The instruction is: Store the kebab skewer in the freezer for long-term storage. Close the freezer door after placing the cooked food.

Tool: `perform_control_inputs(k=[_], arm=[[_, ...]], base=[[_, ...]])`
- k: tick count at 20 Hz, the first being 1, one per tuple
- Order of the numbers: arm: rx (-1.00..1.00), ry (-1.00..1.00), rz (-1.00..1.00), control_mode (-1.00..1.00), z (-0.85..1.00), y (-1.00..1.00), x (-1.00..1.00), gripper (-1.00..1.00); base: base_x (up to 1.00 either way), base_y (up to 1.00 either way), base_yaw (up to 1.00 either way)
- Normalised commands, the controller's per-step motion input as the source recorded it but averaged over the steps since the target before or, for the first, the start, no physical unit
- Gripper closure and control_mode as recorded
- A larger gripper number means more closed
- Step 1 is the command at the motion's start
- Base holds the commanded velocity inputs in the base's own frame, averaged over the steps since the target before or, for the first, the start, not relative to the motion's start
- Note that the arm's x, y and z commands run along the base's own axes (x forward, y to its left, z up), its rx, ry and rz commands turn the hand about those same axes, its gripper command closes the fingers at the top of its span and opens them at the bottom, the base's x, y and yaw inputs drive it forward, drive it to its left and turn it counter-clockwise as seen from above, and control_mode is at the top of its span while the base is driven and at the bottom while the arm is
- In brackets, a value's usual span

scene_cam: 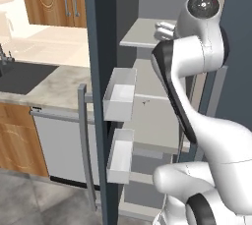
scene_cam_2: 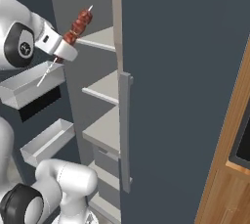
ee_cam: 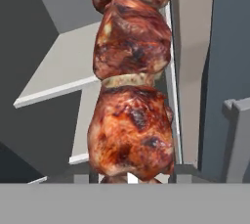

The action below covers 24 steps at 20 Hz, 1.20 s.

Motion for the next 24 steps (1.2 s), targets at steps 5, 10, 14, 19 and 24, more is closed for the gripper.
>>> perform_control_inputs(k=[5, 10, 14, 19, 24], arm=[[0.00, -0.05, 0.02, -1.00, 0.01, -0.02, 0.54, 1.00], [-0.04, 0.06, 0.03, -1.00, 0.00, -0.01, 0.50, 1.00], [-0.08, 0.19, 0.00, -1.00, 0.00, 0.00, 0.55, 1.00], [-0.05, 0.16, 0.00, -1.00, 0.00, 0.00, 0.50, 1.00], [0.00, 0.04, 0.00, -1.00, 0.01, -0.15, 0.27, 1.00]], base=[[0.00, 0.00, 0.00], [0.00, 0.00, 0.00], [0.00, 0.00, 0.00], [0.00, 0.00, 0.00], [0.00, 0.00, 0.00]])
